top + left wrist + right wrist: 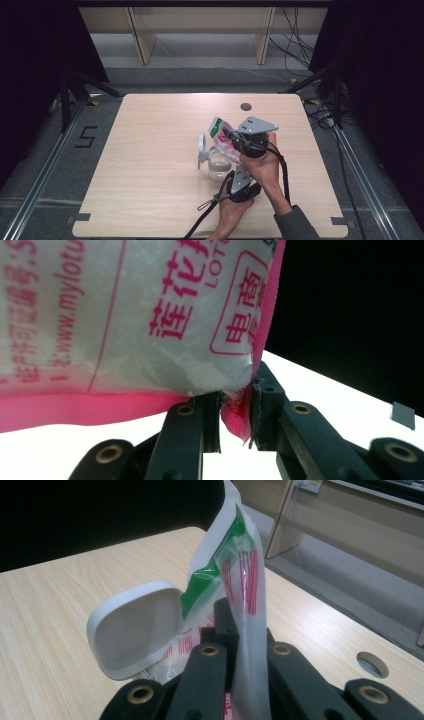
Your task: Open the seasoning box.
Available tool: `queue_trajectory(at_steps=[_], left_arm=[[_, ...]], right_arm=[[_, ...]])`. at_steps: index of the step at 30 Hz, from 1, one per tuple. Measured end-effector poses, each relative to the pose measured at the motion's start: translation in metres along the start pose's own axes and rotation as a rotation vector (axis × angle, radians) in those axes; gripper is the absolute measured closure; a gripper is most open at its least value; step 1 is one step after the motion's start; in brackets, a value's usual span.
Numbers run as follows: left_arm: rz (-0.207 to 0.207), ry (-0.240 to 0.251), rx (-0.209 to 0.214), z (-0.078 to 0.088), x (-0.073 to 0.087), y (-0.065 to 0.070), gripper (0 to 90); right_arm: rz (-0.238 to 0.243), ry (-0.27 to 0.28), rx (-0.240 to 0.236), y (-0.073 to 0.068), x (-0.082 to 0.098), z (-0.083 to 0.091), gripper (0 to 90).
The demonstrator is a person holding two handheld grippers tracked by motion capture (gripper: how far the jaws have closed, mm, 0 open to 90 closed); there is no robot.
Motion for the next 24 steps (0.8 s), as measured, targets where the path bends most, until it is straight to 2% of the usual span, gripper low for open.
queue_trajectory(at_steps=[2,6,8,13,14,22,24], left_arm=[[0.0,-0.003,0.001,-0.0002,-0.0001,-0.0004,77.1],[-0.003,-0.002,0.004,-0.0015,0.0004,0.0006,77.1],[-0.005,-0.006,0.003,-0.0015,0.0004,0.0005,77.1],[-0.002,0.001,0.001,-0.0015,-0.0001,0.0009,77.1],[-0.001,-0.001,0.002,-0.0016,0.0,0.0005,77.1],[-0.002,0.003,0.005,-0.0016,-0.0007,0.0013,77.1],[0.001,0.002,0.005,-0.0017,-0.0005,0.0017,77.0]], right_arm=[[0.001,0.013,0.014,0.002,-0.0014,-0.0012,90.0],[0.011,0.005,0.009,0.002,-0.0002,-0.0011,90.0],[-0.01,0.008,0.015,0.0023,0.0001,-0.0014,90.0],[-0.015,0.007,0.011,0.0022,0.0,-0.0004,90.0],[0.003,0.013,0.016,0.0035,-0.0007,-0.0006,90.0],[-0.009,0.01,0.012,0.0017,-0.0007,0.0003,90.0],[0.005,0.007,0.007,0.0029,-0.0005,0.0003,90.0]])
Point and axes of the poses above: each handheld gripper's, and its own axes: z roughly backward along the jaws, x roughly out of its underside, y roughly to its right, the point moved 9 cm from there along -z, roughly forward along the jaws, and after that the axes turned 9 degrees about -y, right-handed, at the moved point
